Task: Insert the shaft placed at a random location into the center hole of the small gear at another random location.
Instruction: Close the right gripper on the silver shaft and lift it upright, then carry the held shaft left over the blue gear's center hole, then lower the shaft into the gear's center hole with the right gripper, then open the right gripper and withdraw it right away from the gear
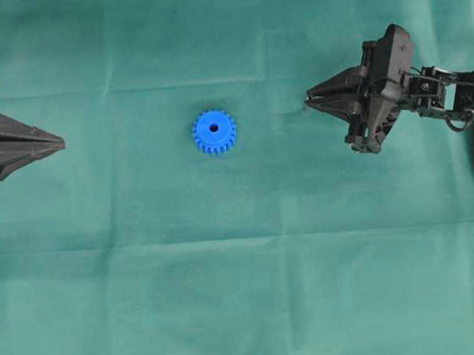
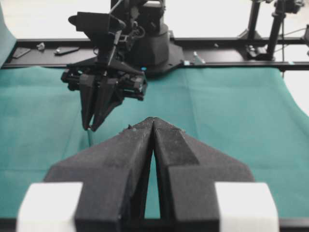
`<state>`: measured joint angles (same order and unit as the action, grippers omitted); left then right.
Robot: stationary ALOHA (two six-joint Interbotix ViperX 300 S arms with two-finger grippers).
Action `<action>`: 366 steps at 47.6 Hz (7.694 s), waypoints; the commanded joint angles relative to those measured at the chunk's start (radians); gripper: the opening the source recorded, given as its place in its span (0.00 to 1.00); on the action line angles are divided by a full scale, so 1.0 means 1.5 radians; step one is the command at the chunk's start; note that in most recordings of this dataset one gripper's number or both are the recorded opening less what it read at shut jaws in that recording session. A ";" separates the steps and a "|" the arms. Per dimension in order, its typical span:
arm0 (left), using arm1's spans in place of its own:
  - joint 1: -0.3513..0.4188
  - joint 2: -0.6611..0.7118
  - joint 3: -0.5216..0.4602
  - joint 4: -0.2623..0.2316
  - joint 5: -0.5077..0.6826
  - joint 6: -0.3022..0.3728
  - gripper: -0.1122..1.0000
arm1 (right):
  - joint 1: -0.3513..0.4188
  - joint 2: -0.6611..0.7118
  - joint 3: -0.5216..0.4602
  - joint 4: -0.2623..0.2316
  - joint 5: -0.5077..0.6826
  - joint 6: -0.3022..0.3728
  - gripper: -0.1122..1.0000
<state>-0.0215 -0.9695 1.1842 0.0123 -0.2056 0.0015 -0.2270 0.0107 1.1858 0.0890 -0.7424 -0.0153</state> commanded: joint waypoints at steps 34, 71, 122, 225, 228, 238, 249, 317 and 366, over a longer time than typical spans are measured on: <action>0.001 0.006 -0.013 0.002 0.001 -0.004 0.10 | -0.002 -0.184 -0.042 0.001 0.160 -0.016 0.22; 0.001 0.006 -0.012 0.002 0.007 -0.004 0.10 | 0.039 -0.071 -0.162 -0.003 0.166 -0.021 0.22; 0.002 0.006 -0.012 0.002 0.013 0.001 0.10 | 0.077 0.074 -0.342 -0.018 0.195 -0.027 0.22; 0.004 0.006 -0.011 0.002 0.013 0.000 0.10 | 0.073 0.150 -0.349 -0.014 0.190 -0.016 0.22; 0.005 0.006 -0.011 0.002 0.013 0.000 0.10 | 0.072 0.150 -0.351 -0.013 0.190 -0.016 0.22; 0.005 0.006 -0.011 0.002 0.013 0.000 0.10 | 0.072 0.150 -0.351 -0.013 0.190 -0.016 0.23; 0.005 0.006 -0.011 0.002 0.014 0.001 0.10 | 0.072 0.150 -0.351 -0.013 0.190 -0.016 0.77; 0.005 0.006 -0.011 0.002 0.017 -0.003 0.10 | 0.072 -0.062 -0.260 -0.015 0.257 -0.017 0.77; 0.005 0.005 -0.011 0.002 0.017 -0.004 0.10 | 0.073 -0.181 -0.151 -0.014 0.253 -0.016 0.77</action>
<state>-0.0169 -0.9679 1.1842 0.0138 -0.1749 -0.0031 -0.1197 -0.2454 0.9695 0.0660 -0.3543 -0.0383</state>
